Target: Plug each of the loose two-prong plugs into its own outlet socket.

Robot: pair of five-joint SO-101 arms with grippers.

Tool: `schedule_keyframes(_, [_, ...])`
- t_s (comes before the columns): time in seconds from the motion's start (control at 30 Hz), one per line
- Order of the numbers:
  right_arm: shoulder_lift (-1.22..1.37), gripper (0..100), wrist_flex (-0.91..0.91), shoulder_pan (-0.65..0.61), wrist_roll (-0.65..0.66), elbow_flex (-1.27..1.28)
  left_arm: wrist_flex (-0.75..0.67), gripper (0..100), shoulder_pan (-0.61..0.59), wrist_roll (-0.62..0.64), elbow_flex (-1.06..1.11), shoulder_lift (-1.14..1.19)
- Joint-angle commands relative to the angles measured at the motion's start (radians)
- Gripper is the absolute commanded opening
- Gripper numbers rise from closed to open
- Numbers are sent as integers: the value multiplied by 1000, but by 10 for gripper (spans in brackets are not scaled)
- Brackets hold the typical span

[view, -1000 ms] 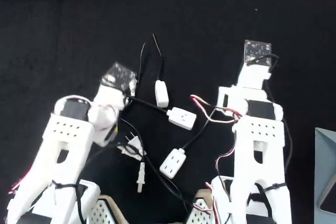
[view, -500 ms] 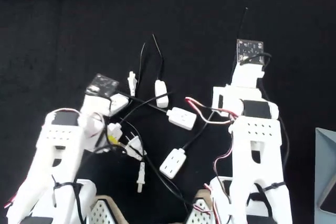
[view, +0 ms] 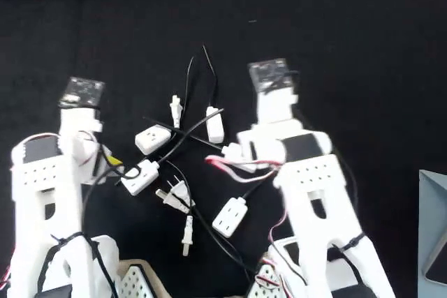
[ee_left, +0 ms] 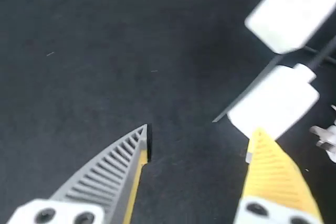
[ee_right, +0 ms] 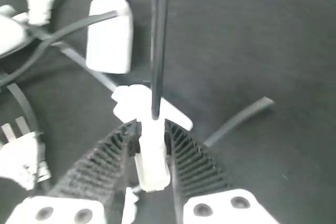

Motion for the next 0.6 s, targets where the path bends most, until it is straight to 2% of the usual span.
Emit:
schedule_keyframes(0.0, [-21,12,-61,-130,-11,-74,18,300,-110,-3,-71,-21])
schedule_keyframes(0.13, [-21,12,-175,-230,-97,-56,23,300,-203,-8,-73,-38])
schedule_keyframes(0.3, [-21,12,-353,-350,-114,7,23,300,-323,-5,-51,-170])
schedule_keyframes(0.47, [-19,12,-629,-448,-114,128,20,300,-372,-2,76,-371])
schedule_keyframes(0.57, [-19,11,-798,-494,-114,209,15,301,-397,49,151,-483])
